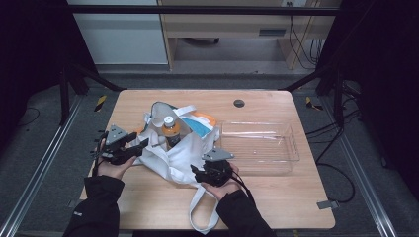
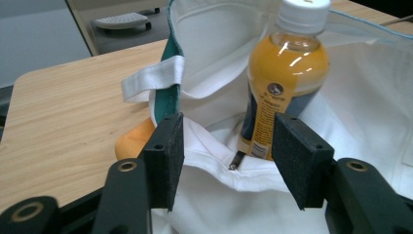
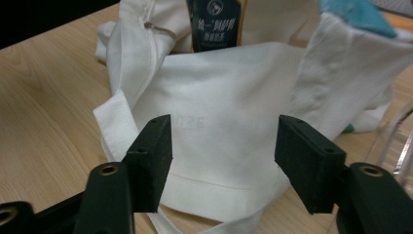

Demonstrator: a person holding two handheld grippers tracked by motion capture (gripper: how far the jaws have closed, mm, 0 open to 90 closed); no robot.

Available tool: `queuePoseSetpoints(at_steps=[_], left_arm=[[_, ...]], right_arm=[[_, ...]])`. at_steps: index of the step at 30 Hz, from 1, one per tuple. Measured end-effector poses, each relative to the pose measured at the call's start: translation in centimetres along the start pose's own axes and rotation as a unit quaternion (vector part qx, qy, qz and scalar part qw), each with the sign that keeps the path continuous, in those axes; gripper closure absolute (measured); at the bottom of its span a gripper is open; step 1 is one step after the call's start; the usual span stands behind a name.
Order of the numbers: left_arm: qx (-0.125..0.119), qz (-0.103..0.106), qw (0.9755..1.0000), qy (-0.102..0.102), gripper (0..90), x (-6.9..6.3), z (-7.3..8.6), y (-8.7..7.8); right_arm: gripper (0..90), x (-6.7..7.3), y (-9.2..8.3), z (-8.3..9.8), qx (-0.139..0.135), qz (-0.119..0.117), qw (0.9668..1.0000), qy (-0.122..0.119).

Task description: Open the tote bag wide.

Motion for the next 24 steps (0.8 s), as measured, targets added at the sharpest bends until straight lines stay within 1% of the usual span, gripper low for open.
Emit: queuePoseSetpoints(at_steps=[2,3,4,6,7,8,10,12,14,15,16,18,19,20,21,23,24], left_arm=[[0.001,0.002,1.0,-0.003,43.6,-0.2,0.1,-0.3],[0.001,0.002,1.0,-0.003,43.2,-0.2,0.1,-0.3],[-0.001,0.003,1.0,-0.005,42.7,-0.3,0.0,-0.5],[-0.001,0.005,1.0,-0.004,42.1,-0.5,0.0,-0.6],[-0.001,0.005,1.0,-0.004,41.7,-0.5,0.0,-0.6],[-0.004,0.009,0.9999,-0.004,41.6,-0.8,-0.1,-0.9],[-0.006,0.012,0.9999,-0.003,40.9,-1.0,-0.2,-1.0],[-0.01,0.014,0.9999,0.0,40.6,-1.3,-0.4,-1.1],[-0.011,0.016,0.9998,0.0,39.9,-1.5,-0.4,-1.2],[-0.012,0.019,0.9997,0.001,39.9,-1.7,-0.5,-1.2],[-0.013,0.024,0.9996,0.003,39.1,-2.1,-0.6,-1.1],[-0.013,0.027,0.9995,0.005,38.6,-2.3,-0.7,-1.1],[-0.013,0.027,0.9995,0.005,38.4,-2.3,-0.7,-1.1],[-0.014,0.029,0.9994,0.007,38.3,-2.6,-0.7,-1.1],[-0.014,0.029,0.9994,0.007,38.1,-2.6,-0.7,-1.1],[-0.013,0.031,0.9994,0.009,38.0,-2.8,-0.7,-1.1],[-0.013,0.033,0.9993,0.01,37.9,-3.0,-0.8,-1.1]], right_arm=[[33.8,-0.3,-0.4,-0.5,-0.006,-0.001,1.0,0.006],[33.8,-0.3,-0.4,-0.5,-0.006,-0.001,1.0,0.006],[31.5,-0.5,-0.8,-0.9,-0.008,-0.003,0.9999,0.012],[30.0,-0.7,-1.2,-1.0,-0.01,-0.007,0.9999,0.012],[30.0,-0.7,-1.2,-1.0,-0.01,-0.007,0.9999,0.012],[28.6,-0.9,-1.7,-0.9,-0.008,-0.009,0.9999,0.009],[27.7,-1.2,-2.4,-0.8,-0.012,-0.013,0.9998,0.007],[27.0,-1.5,-2.9,-0.6,-0.013,-0.014,0.9998,0.01],[26.2,-1.9,-3.6,-0.3,-0.016,-0.014,0.9997,0.007],[26.2,-1.9,-3.6,-0.3,-0.016,-0.014,0.9997,0.007],[25.3,-2.5,-4.4,0.0,-0.02,-0.012,0.9997,0.007],[24.4,-3.0,-5.0,0.1,-0.023,-0.011,0.9997,0.007],[24.4,-3.0,-5.0,0.1,-0.023,-0.011,0.9997,0.007],[23.5,-3.6,-5.6,0.1,-0.03,-0.009,0.9995,0.01],[23.5,-3.6,-5.6,0.1,-0.03,-0.009,0.9995,0.01],[22.7,-4.0,-6.2,0.1,-0.037,-0.008,0.9992,0.014],[21.7,-4.4,-6.8,-0.1,-0.042,-0.009,0.999,0.014]])
Point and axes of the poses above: each handheld gripper's, and its own axes: y roughly forward along the jaws, z roughly out of its underside, x roughly to its left, the point moved 10 cm from there along y, roughly forward along the jaws, and after that the axes turned 15 degrees about -x, right-handed, at the moved point
